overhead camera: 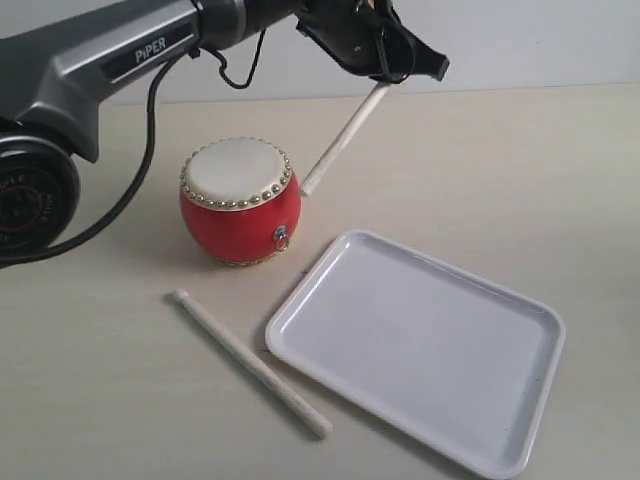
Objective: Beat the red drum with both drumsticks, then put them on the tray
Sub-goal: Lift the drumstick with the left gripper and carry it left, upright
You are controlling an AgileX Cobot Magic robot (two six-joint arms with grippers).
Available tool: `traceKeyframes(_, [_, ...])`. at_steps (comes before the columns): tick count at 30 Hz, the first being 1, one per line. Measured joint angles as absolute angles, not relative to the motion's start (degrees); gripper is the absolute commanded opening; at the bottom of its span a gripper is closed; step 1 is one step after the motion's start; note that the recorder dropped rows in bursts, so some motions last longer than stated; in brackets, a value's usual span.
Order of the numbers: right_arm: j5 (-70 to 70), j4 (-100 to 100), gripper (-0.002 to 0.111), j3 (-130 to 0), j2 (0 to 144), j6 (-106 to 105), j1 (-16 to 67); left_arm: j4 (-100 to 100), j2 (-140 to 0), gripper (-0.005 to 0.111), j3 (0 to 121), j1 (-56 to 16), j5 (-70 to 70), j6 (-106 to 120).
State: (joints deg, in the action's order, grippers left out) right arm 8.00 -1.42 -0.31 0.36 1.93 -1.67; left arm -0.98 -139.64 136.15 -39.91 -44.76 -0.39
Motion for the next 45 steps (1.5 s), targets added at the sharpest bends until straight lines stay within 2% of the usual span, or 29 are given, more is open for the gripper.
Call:
traceKeyframes(18, [8.0, -1.4, 0.0, -0.3, 0.4, 1.9, -1.7, -16.8, -124.9, 0.0, 137.1, -42.8, -62.9, 6.5])
traceKeyframes(22, [8.0, -1.4, 0.0, -0.3, 0.4, 1.9, -1.7, -18.9, -120.9, 0.0, 133.3, -42.8, -64.0, 7.5])
traceKeyframes(28, [8.0, -1.4, 0.0, -0.3, 0.4, 1.9, -1.7, -23.6, -112.4, 0.0, 116.1, -42.8, -59.9, 12.0])
traceKeyframes(39, [8.0, -1.4, 0.0, -0.3, 0.4, 1.9, -1.7, -32.7, -85.4, 0.0, 73.4, -42.8, -35.7, 19.0])
traceKeyframes(45, [8.0, -2.4, 0.0, -0.3, 0.4, 1.7, -1.7, -38.1, -70.7, 0.0, 56.5, -42.8, -25.0, 21.7])
